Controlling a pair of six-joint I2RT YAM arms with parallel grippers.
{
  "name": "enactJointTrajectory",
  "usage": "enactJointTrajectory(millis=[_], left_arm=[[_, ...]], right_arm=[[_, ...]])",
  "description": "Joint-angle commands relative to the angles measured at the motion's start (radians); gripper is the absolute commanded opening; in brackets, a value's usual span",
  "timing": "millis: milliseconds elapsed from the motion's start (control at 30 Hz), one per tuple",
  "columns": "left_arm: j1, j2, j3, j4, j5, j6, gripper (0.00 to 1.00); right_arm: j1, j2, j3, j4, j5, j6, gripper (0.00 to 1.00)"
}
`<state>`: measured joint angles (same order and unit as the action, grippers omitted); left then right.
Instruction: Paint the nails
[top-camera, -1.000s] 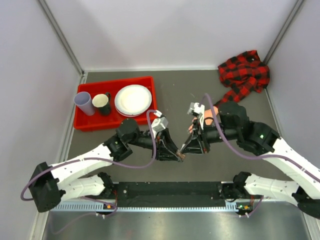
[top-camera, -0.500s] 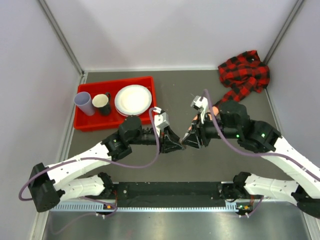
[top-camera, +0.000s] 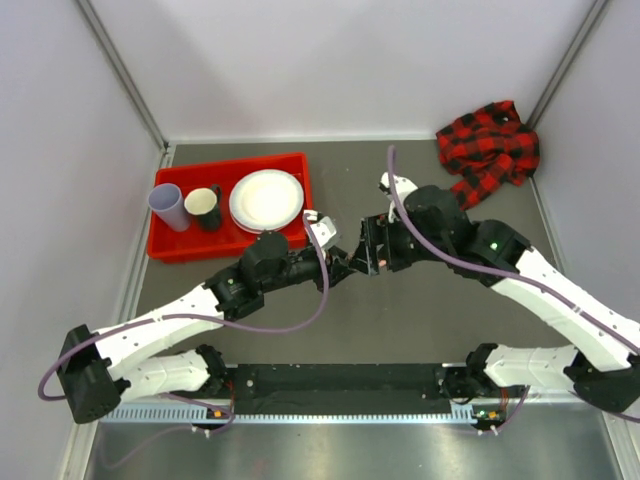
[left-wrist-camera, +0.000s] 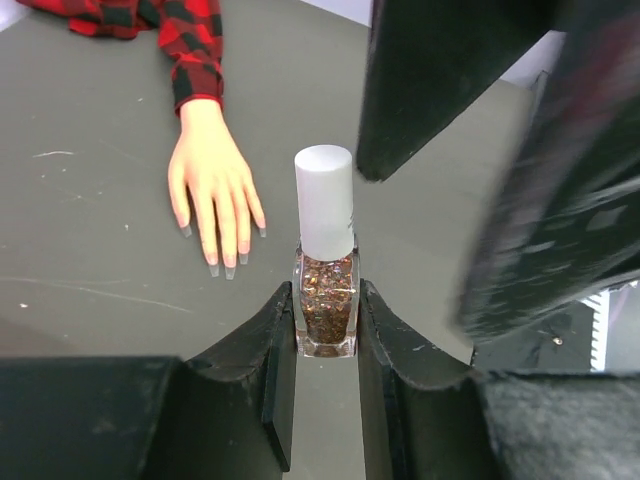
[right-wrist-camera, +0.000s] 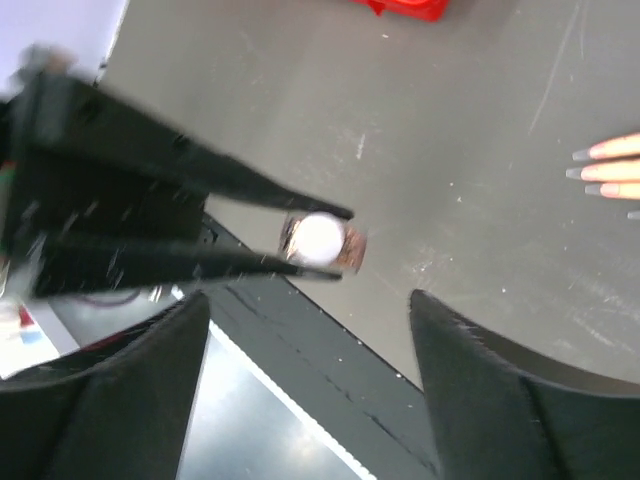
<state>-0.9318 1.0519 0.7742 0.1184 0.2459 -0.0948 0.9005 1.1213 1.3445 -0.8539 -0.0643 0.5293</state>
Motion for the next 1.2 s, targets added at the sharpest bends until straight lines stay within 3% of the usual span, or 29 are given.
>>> enactJointTrajectory(millis=[0,67,667,933,1167], left_arm=[[-0.007,-0.016,-0.004,0.029,-0.037,0.032,0.0],[-0.01,-0.01,-0.001,0.018,-0.045,0.036,0.0],[-0.041,0.005,0.0,-0.017,-0.076,0.075,0.0],[-0.055,0.014,0.013,-0.057,-0.096,0.087,0.0],[-0.056,0.005,0.014,-0.056,-0.092,0.087,0.0]], right_arm=[[0.014,0.041,0.019,0.032,0.046,0.112,0.74],[0.012,0.044,0.001,0.056,0.05,0.136,0.67],[0.012,0.12,0.073,0.039,0.133,0.117,0.41],[0.012,0.117,0.085,0.006,0.143,0.101,0.33],[0.012,0.121,0.071,0.003,0.106,0.101,0.33]])
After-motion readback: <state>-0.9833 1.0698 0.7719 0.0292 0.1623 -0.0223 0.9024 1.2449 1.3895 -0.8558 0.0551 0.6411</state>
